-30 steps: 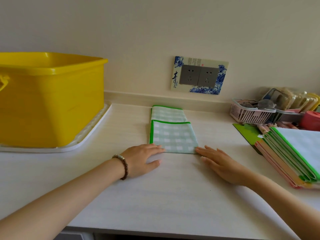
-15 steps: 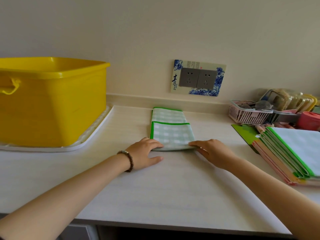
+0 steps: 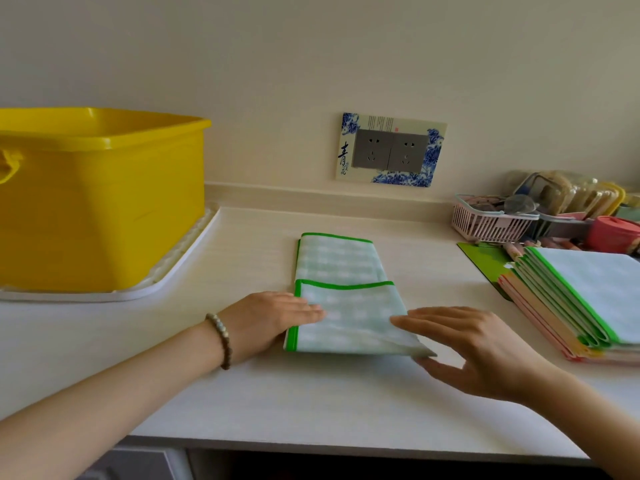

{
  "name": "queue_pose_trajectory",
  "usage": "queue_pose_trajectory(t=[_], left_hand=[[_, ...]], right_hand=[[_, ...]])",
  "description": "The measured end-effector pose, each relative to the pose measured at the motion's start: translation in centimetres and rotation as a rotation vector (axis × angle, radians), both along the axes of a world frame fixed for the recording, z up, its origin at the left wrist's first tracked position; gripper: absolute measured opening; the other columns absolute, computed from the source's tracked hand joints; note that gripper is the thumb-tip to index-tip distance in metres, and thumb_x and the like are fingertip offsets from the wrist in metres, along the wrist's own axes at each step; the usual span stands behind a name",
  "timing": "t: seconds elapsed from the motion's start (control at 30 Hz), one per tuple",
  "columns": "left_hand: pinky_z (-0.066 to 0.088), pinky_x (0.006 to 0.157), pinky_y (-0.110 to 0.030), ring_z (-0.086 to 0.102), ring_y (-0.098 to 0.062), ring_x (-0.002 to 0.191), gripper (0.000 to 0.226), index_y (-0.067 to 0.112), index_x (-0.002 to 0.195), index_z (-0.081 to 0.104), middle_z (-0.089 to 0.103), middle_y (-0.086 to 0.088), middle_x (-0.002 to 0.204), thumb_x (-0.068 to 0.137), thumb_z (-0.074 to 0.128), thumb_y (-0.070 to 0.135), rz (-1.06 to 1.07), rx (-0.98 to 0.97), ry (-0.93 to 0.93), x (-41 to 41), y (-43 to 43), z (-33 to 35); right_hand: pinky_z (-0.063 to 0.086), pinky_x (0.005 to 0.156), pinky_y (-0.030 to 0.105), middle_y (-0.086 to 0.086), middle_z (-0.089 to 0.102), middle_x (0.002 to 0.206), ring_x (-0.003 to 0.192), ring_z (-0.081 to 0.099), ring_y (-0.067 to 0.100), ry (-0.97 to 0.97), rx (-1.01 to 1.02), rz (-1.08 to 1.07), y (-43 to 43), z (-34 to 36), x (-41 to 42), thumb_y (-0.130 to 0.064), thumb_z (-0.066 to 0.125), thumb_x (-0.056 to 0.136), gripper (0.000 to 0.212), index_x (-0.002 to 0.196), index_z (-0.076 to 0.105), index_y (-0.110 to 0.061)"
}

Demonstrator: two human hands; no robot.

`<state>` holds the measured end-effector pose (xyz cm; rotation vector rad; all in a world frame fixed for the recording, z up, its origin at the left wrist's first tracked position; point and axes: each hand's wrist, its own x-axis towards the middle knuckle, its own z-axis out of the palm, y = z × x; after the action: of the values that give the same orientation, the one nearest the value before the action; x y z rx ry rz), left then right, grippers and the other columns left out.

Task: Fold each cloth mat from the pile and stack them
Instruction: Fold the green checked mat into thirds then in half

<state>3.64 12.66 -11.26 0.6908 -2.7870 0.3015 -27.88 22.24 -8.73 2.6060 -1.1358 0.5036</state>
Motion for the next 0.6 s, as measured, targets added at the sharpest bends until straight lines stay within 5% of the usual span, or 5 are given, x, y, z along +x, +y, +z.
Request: queue_pose_trajectory(t=[0.2, 0.3, 0.4, 0.5, 0.6], left_hand=[[0.055, 0.082, -0.027, 0.064, -0.017, 0.107, 0.064, 0.027, 0.126, 0.052, 0.068, 0.006, 0.115, 0.072, 0.030, 0.002, -0.116, 0.027, -0.003, 0.1, 2.4, -0.3], [0.044, 0.098, -0.026, 0.056, -0.020, 0.120, 0.058, 0.034, 0.133, 0.045, 0.061, 0.007, 0.127, 0.078, 0.037, 0.016, -0.067, 0.021, -0.042, 0.4, 2.8, -0.9], [0.022, 0.114, -0.032, 0.028, -0.019, 0.140, 0.064, 0.031, 0.145, 0.031, 0.035, 0.003, 0.149, 0.082, 0.033, 0.043, 0.059, 0.106, -0.080, 0.3, 2.9, -1.0], [-0.016, 0.110, -0.015, -0.013, -0.007, 0.141, 0.077, 0.036, 0.148, 0.014, 0.001, 0.015, 0.154, 0.073, 0.013, 0.054, 0.098, 0.282, -0.042, -0.2, 2.3, -1.4], [-0.012, 0.109, -0.011, -0.002, -0.009, 0.144, 0.068, 0.035, 0.145, 0.024, 0.013, 0.012, 0.155, 0.080, 0.029, 0.055, 0.083, 0.287, 0.009, -0.3, 1.8, -1.7]], right_hand=[[0.024, 0.113, 0.019, -0.020, 0.031, 0.149, 0.138, 0.028, -0.001, 0.086, 0.238, -0.121, -2.2, -1.4, 0.0, -0.028, 0.029, 0.081, 0.063, 0.142, 0.028, -0.046], [0.005, 0.107, 0.003, -0.029, 0.017, 0.150, 0.137, 0.014, -0.012, 0.120, 0.332, -0.117, -2.8, -1.7, 0.1, -0.052, 0.035, 0.088, 0.054, 0.140, 0.021, -0.055], [0.012, 0.108, 0.008, -0.027, 0.025, 0.149, 0.137, 0.024, -0.007, 0.097, 0.322, -0.112, -3.0, -1.9, 0.0, -0.063, 0.038, 0.083, 0.059, 0.140, 0.027, -0.053], [0.019, 0.107, 0.014, -0.024, 0.033, 0.147, 0.135, 0.031, -0.004, 0.069, 0.324, -0.101, -3.2, -2.1, 0.1, -0.064, 0.043, 0.082, 0.058, 0.138, 0.034, -0.050], [0.017, 0.107, 0.010, -0.024, 0.035, 0.145, 0.132, 0.030, -0.009, 0.029, 0.364, -0.101, -3.3, -2.0, 0.2, -0.063, 0.046, 0.081, 0.057, 0.136, 0.038, -0.048]])
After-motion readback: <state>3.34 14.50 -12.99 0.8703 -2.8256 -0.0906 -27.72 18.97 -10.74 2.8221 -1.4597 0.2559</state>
